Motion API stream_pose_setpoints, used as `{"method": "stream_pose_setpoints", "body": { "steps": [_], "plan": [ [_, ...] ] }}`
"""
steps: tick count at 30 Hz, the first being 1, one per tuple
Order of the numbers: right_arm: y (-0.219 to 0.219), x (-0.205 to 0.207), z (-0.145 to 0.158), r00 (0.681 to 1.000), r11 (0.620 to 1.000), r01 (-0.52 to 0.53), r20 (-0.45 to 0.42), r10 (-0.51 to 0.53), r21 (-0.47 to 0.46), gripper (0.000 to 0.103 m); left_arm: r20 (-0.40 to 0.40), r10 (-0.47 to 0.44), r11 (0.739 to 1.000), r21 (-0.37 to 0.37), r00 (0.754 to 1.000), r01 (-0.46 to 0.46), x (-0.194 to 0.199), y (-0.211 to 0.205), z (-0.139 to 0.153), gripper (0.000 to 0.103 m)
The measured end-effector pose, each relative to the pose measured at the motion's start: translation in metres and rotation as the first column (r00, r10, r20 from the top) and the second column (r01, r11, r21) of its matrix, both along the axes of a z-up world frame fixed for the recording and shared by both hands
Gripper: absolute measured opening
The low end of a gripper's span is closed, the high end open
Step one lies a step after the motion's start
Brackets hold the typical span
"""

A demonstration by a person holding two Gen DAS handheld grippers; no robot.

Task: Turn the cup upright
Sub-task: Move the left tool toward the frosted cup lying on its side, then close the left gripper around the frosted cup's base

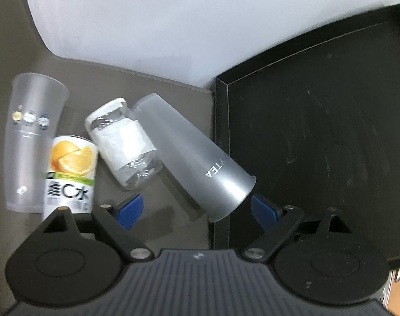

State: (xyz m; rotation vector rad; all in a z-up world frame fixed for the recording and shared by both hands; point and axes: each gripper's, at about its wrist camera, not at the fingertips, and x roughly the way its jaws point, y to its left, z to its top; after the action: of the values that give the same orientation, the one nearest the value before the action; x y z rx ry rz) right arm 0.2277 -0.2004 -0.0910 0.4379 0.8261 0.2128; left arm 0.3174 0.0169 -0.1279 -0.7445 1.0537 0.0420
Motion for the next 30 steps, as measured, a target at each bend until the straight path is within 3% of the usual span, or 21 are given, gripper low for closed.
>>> {"method": "stream_pose_setpoints", "body": {
  "steps": [9, 30],
  "plan": [
    [-0.005, -0.006, -0.012, 0.997, 0.997, 0.064, -0.046, -0.062, 0.039, 0.085, -0.037, 0.032, 0.998, -0.056, 0.999, -0.034, 0.030, -0.008, -0.024, 0.088],
    [-0.015, -0.001, -0.024, 0.985, 0.991, 0.129, -0.119, -0.124, 0.036, 0.085, -0.089, 0.018, 1.000, -0.023, 0.996, -0.020, 0.072, -0.040, -0.054, 0.088]
  ]
}}
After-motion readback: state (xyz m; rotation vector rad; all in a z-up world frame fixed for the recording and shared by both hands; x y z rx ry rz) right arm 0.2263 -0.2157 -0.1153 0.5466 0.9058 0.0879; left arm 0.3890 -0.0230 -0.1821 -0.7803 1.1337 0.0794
